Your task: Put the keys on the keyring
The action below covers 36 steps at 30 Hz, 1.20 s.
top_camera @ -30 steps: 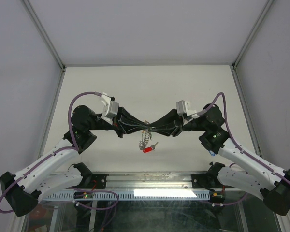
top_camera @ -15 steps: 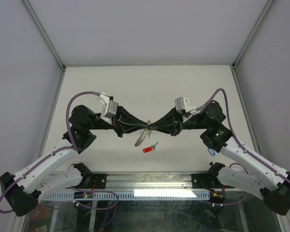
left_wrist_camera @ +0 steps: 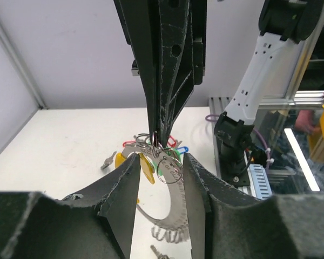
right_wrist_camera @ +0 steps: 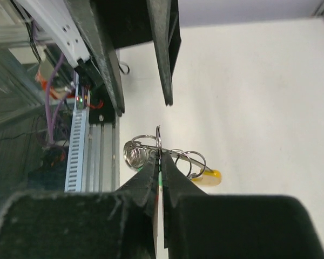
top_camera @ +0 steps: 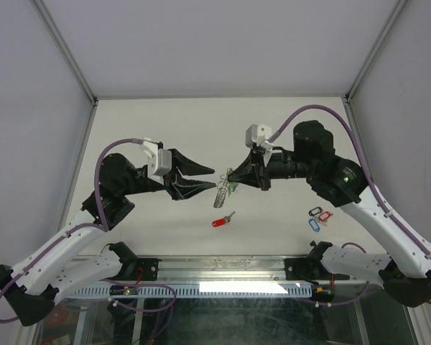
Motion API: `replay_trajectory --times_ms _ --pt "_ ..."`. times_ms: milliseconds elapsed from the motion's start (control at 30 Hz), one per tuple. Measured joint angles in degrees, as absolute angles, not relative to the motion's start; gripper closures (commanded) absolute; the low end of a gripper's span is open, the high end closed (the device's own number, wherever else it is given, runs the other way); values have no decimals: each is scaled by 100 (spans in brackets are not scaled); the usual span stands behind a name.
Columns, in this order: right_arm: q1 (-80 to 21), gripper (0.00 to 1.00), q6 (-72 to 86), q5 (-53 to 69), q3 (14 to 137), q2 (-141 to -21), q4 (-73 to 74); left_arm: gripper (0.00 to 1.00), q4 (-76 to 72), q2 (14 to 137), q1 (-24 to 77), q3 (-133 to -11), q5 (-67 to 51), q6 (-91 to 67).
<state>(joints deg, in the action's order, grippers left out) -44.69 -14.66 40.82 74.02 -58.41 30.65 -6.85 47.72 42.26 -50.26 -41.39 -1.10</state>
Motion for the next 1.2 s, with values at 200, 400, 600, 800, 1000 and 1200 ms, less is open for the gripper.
replay_trajectory --times_ms 200,400,600,800,1000,1200 --pt "-4604 100 -1732 3444 8068 -6396 4670 58 -255 4801 4226 -5037 -3804 139" --pt "-4845 100 -1761 2635 8906 -6963 6016 41 -75 4928 4226 -5017 -3627 283" --pt "-5059 100 -1656 1903 9404 -7592 6932 35 -78 5196 4228 -4799 -3728 401" --pt "-5192 100 -1457 1282 9909 -8274 7688 31 -73 5406 4230 -4681 -3758 434" --pt "-5227 100 -1293 1050 10038 -8407 7924 49 -178 5450 4244 -4567 -3763 416" --pt "-5336 100 -1267 1164 10040 -8407 7911 58 -309 5706 4401 -4567 -3785 419"
